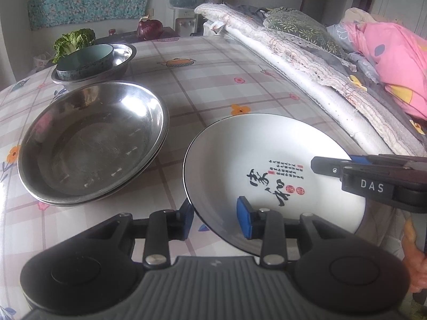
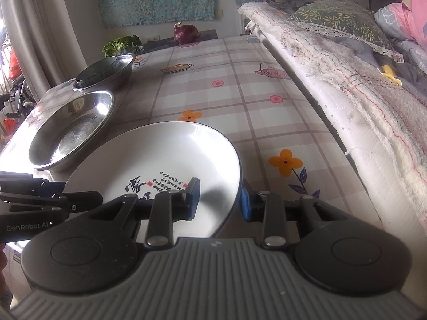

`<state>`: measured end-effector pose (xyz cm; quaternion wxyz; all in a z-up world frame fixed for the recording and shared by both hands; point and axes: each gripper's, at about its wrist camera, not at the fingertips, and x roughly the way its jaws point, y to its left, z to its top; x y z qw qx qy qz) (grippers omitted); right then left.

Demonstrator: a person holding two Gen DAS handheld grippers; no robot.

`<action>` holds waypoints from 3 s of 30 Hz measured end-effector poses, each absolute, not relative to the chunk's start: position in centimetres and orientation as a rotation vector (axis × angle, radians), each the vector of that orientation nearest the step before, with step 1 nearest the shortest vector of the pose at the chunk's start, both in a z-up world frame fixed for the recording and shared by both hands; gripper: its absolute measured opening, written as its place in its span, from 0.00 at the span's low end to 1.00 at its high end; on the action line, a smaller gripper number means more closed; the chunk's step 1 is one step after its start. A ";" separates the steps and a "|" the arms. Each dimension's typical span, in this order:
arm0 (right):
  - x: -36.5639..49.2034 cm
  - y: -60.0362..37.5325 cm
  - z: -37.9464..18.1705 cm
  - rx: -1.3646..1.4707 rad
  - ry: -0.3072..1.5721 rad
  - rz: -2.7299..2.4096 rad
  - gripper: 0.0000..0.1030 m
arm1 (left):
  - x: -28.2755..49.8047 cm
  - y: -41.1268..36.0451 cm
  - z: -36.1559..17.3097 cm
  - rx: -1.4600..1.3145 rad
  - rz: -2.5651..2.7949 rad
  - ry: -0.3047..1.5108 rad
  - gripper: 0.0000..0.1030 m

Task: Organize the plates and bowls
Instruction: 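Close the left tool on the plate rim while the right tool holds the plate, then carry the white plate with both tools toward the stacked steel bowls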

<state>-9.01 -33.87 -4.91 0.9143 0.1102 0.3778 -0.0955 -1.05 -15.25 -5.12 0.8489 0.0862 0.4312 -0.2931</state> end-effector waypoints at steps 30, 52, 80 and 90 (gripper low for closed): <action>-8.4 -34.9 -6.5 0.286 0.768 -0.205 0.30 | -0.6 -15.7 -6.2 0.166 -0.686 0.923 0.48; -8.8 -35.2 -6.8 0.285 0.745 -0.186 0.31 | -0.8 -16.6 -6.7 0.206 -0.689 0.889 0.60; -9.3 -34.7 -5.8 0.273 0.741 -0.210 0.33 | -1.3 -16.4 -5.7 0.191 -0.672 0.855 0.57; -9.2 -34.5 -5.2 0.273 0.738 -0.211 0.33 | -1.3 -16.1 -4.9 0.175 -0.666 0.835 0.57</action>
